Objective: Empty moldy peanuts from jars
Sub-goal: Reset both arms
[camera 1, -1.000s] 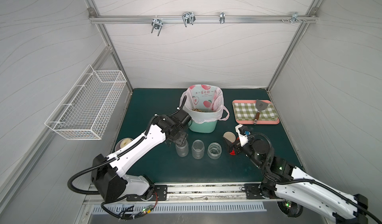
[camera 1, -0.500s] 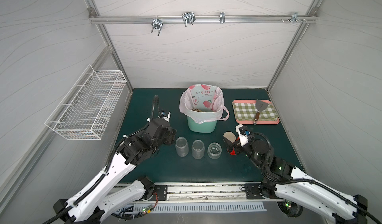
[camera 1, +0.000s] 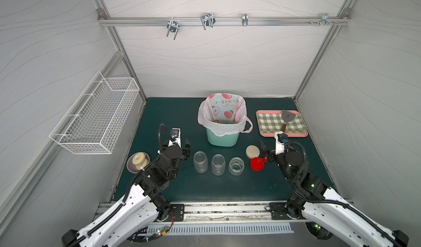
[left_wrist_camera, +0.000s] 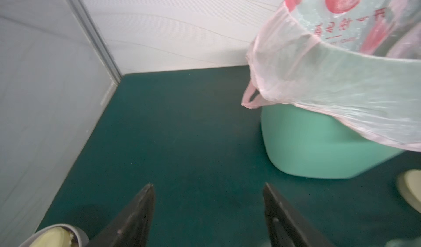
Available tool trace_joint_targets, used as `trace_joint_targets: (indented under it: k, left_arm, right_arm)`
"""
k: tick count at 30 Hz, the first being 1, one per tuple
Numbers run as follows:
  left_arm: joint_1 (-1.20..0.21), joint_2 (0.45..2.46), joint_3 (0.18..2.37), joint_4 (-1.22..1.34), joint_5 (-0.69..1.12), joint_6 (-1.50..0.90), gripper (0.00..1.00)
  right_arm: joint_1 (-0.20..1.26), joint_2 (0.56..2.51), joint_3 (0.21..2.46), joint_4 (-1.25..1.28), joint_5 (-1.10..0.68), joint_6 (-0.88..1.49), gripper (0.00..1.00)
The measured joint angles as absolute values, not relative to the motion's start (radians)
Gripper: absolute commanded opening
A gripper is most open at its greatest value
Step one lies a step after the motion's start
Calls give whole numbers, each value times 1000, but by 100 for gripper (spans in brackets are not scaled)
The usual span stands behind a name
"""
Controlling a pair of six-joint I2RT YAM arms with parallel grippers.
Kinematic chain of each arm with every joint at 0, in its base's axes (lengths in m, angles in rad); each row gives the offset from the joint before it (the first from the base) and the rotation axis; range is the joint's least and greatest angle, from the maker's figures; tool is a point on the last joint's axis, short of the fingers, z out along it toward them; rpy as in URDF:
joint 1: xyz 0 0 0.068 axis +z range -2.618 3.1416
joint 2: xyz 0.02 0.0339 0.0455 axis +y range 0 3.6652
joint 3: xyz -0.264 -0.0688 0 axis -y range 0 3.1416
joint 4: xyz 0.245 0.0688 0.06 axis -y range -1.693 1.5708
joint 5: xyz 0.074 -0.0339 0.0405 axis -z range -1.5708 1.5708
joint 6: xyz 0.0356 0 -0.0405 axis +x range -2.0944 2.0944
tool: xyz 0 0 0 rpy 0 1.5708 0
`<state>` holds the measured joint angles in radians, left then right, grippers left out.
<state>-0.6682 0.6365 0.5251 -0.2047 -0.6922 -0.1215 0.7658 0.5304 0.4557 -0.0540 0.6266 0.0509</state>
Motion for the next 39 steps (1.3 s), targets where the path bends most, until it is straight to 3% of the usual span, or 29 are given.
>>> trace_joint_targets:
  k: [5,7,18,24,39]
  left_arm:
    - [-536,641,365,4,-753,-31,87]
    - [-463,645,321,98,-742,-7,95]
    - [-151,914,172,531,-556,4,99]
    - [-62,1093,123,740,-441,-35,99]
    - [-35,1434,197,1004,-295,-42,99]
  right_arm:
    - [615,595,453,12,635,14,99]
    - [539,646,453,39,632,4,99]
    - [181,901,307,318,508,80,99]
    - [137,1095,228,529,432,90,99]
    - [112,1456,307,841,339,83,99]
